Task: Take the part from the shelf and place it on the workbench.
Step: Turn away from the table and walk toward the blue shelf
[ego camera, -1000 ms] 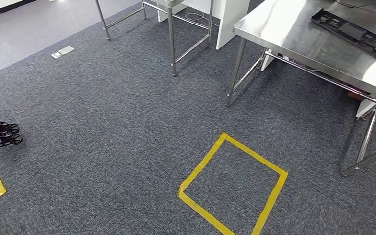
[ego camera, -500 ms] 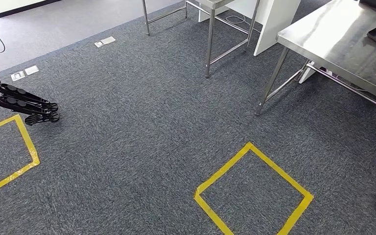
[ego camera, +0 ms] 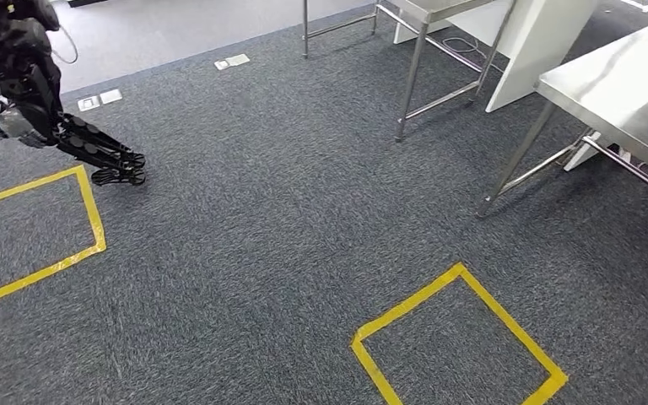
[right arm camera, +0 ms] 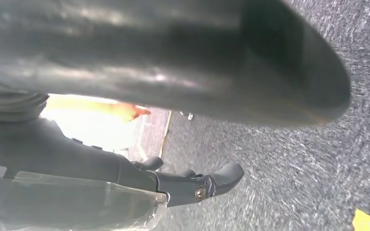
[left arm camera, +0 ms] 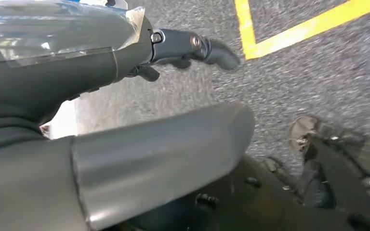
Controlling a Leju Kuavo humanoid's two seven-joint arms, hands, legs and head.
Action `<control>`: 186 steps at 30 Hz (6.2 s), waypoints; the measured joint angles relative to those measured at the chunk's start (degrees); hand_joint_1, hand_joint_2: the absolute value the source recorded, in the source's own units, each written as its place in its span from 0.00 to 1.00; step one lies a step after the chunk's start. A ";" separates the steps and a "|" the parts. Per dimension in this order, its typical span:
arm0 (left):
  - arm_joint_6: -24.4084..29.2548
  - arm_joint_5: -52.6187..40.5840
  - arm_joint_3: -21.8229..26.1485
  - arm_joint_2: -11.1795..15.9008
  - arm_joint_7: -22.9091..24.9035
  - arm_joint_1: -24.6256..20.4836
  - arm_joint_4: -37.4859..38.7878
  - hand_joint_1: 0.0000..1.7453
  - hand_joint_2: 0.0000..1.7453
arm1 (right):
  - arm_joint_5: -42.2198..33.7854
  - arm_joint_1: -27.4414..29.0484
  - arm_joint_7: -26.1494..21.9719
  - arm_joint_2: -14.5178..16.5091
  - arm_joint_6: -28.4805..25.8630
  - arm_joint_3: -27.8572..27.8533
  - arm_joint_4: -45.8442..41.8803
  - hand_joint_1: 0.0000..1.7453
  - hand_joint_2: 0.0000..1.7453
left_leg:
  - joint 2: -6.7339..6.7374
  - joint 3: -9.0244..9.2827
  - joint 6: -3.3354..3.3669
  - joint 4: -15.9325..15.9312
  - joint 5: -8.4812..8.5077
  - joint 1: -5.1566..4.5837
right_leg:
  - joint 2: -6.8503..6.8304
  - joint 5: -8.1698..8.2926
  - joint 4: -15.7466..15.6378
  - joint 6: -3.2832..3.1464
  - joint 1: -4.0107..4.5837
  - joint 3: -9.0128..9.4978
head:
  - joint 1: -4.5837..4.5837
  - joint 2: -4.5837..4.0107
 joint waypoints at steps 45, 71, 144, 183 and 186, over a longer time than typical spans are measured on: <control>-7.27 -10.61 -9.97 1.00 1.46 -0.43 0.04 0.00 0.00 | -12.44 1.84 -4.31 3.33 0.70 -11.91 0.11 0.00 0.00 | -11.06 -0.24 0.39 -0.48 0.86 0.03 | 11.87 1.33 1.71 1.41 -1.32 -3.12 | 0.74 0.00; 12.02 -3.59 -4.02 2.58 -10.79 -1.62 6.04 0.00 0.00 | -5.40 0.92 -7.95 1.58 2.24 -8.87 0.03 0.00 0.00 | -7.60 0.90 2.12 -1.08 0.59 -0.14 | 7.42 -3.11 13.79 1.22 -0.60 -8.20 | 0.62 -0.01; -5.87 -0.90 -2.50 0.90 -5.24 -0.45 0.42 0.00 0.00 | -4.45 1.31 -9.60 1.68 -0.76 -10.57 0.07 0.00 0.00 | -4.20 -6.73 -0.90 13.44 -6.89 0.14 | 5.39 2.20 1.36 -0.84 -1.00 -3.34 | -0.42 0.00; -9.07 -0.73 -2.63 2.40 -10.92 -0.05 0.35 0.00 0.00 | -2.01 0.97 -9.87 2.04 -2.62 -10.68 0.07 0.00 0.00 | -2.77 -0.53 0.02 1.28 -0.22 -0.08 | 4.56 1.56 1.53 -0.91 -0.28 -2.94 | -0.71 0.01; -8.92 -0.83 -2.63 2.44 -10.98 -0.18 0.35 0.00 0.00 | -2.26 0.93 -9.09 2.16 -2.61 -10.80 0.05 0.00 0.00 | -2.83 0.26 0.91 -0.36 -0.43 -0.50 | 4.27 1.26 1.30 -0.11 -0.22 -2.72 | -0.74 0.01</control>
